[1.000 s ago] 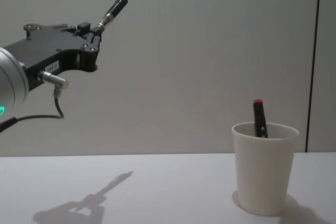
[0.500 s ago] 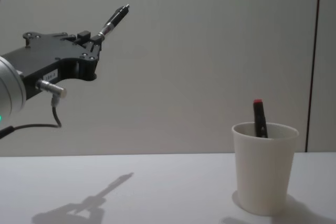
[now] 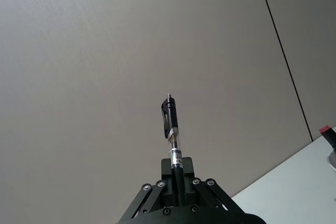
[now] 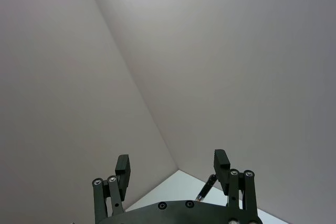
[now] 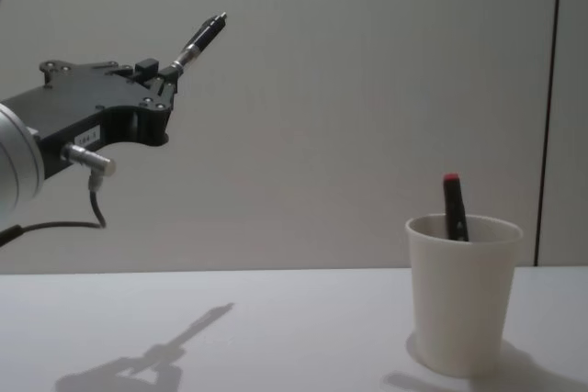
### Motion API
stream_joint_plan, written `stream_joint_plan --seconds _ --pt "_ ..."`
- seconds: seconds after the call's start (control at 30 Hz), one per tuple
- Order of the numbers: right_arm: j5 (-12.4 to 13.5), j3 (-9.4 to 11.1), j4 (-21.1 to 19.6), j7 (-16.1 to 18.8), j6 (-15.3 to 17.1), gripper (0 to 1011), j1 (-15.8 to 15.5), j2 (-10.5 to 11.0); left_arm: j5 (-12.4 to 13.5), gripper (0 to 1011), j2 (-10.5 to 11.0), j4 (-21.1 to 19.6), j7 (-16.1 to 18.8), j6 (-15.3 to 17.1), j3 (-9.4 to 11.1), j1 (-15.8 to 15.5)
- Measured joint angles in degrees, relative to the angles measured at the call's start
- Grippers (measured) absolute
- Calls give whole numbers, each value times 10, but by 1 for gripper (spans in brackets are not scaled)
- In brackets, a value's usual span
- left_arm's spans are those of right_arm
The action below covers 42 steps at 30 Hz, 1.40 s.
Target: Place the pen into the pen holder.
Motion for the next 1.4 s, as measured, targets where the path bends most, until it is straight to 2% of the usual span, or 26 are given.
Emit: stream_joint_plan --seconds 0.23,0.5,0.8,0.83,0.87,0.97,1.07,1.2,1.4 --pt "27 0 -2 -35 18 1001 -4 2 0 115 0 -1 0 1 0 1" --pt "79 0 -10 -102 44 1001 -15 5 1 115 0 -2 -1 1 0 1" --pt "152 -1 -20 -196 65 1001 -31 7 2 115 -7 -8 -8 -10 -1 -5" --pt "166 -2 -22 -214 68 1001 -34 7 2 115 -8 -9 -10 -11 -1 -6" --pt "166 -2 -22 -214 68 1001 -34 7 2 115 -10 -11 -13 -12 -1 -7" --pt "199 -4 -25 -258 72 1001 -41 6 0 115 -12 -13 -19 -14 -1 -9" --pt "218 -7 -27 -283 73 1001 -44 5 -3 115 -14 -16 -30 -16 0 -10" --pt "257 -14 -27 -334 73 1001 -47 -1 -9 115 -14 -19 -48 -17 0 -12" --pt "290 -24 -20 -376 73 1001 -42 -10 -23 115 -9 -22 -84 -17 -1 -12"
